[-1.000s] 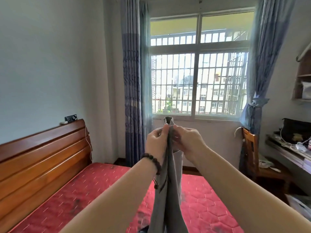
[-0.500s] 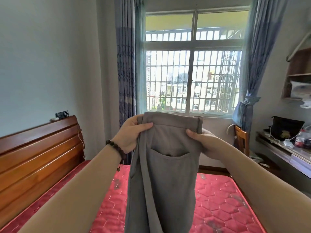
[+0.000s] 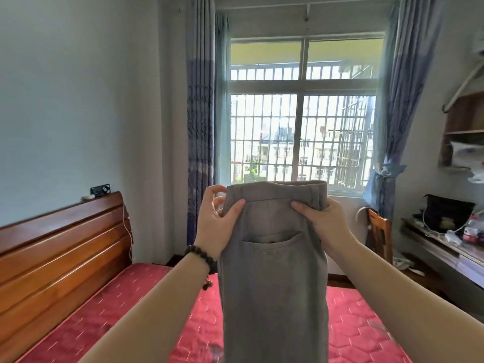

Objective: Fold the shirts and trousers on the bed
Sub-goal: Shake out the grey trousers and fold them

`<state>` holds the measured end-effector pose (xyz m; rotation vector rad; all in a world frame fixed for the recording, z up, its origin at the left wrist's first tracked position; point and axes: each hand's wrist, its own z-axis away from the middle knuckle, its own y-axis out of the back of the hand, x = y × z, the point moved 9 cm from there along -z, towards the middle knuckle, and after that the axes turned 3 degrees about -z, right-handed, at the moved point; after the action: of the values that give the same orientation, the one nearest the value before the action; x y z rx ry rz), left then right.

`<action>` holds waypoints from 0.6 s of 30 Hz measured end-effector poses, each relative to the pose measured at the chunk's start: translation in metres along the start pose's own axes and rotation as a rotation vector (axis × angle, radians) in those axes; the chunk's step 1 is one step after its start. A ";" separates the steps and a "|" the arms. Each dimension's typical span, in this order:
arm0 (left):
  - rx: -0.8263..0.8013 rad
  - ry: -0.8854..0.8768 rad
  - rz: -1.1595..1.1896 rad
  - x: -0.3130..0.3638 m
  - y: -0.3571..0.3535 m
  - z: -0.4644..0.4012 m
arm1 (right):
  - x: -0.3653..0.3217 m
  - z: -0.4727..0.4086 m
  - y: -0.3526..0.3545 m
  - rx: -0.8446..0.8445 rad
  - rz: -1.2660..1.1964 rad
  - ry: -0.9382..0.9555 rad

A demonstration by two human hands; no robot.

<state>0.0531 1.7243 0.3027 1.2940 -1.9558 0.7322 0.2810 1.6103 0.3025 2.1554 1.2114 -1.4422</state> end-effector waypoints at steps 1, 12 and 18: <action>0.017 -0.034 -0.013 0.004 -0.002 0.002 | 0.000 0.002 0.003 0.018 -0.012 0.013; 0.022 0.132 -0.095 -0.021 -0.011 0.013 | -0.006 0.028 0.018 0.093 -0.078 0.071; -0.124 0.194 -0.055 -0.028 -0.018 0.011 | -0.001 0.034 0.021 0.069 -0.006 0.076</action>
<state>0.0758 1.7254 0.2753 1.1536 -1.7743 0.6719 0.2750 1.5757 0.2832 2.2741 1.2113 -1.4365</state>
